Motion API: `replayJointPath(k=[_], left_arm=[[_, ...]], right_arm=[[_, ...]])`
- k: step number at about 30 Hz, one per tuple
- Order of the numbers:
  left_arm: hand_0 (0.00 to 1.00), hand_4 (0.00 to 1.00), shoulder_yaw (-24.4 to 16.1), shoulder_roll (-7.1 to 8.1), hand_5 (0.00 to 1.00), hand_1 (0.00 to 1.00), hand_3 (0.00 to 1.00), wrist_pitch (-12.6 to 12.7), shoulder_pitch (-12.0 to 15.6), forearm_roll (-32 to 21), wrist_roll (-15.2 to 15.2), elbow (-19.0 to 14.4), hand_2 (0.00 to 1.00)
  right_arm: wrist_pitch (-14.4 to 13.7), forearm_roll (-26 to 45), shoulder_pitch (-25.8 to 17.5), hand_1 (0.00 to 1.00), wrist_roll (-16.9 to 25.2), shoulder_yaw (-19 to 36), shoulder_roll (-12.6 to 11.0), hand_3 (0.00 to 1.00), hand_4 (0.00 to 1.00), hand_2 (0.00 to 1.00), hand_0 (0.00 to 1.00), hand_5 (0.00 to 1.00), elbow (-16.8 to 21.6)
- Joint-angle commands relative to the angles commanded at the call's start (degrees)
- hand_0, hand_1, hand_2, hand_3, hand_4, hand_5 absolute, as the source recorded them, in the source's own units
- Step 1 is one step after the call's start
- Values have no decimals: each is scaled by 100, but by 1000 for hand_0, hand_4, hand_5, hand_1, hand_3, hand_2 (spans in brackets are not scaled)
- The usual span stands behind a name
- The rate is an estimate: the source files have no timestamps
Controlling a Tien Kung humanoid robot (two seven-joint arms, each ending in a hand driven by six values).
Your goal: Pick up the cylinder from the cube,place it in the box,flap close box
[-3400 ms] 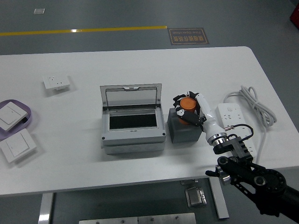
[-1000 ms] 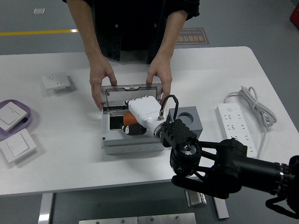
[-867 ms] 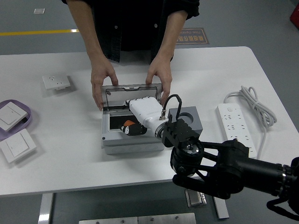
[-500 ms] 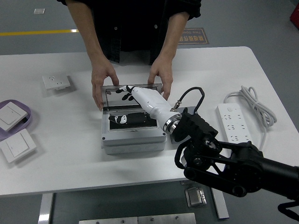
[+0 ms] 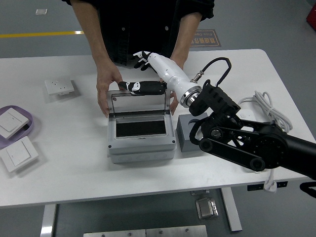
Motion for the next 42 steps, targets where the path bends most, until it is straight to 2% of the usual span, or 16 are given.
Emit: replayJointPath(k=[6,9,13,18,27,31,35,42], left_arm=[[655,701,-21,-11,299,638,640,-6,0,52,14,-12,573],[655,701,-102,-11,299,638,640,-35,-10,219,60,-32,573],[655,701,-237,-16,297,638,640,-97,-20,480,146,-61,573],[655,700,-355,-59,299,638,639,-146,-11,644,216,-77,573],[655,700,-670,-98,298,638,640,-242,45,988,365,-15,573],[655,701,-685,-100,298,638,640,-244,23,993,367,-10,574],[654,702,-706,-111,297,639,641,-248,30,998,370,-4,575],[655,704,-647,-104,297,639,642,-213,40,924,337,28,575]], right_arm=[[-9,217,-30,636,298,-181,134,751,862,660,740,554,-709],[-14,209,-87,636,321,-220,134,751,862,660,740,554,-774],[-9,59,-230,636,214,-200,63,741,846,654,740,547,-492],[-8,-184,-466,627,80,-167,-73,741,823,649,735,538,58],[61,-358,-883,626,-59,-3,-417,741,820,651,728,540,923],[37,-231,-1099,627,-28,-56,-523,747,815,653,722,535,1032],[166,38,-1309,629,15,-57,-538,753,797,654,720,530,989],[39,0,-1628,629,214,516,-621,770,800,664,712,545,1099]])
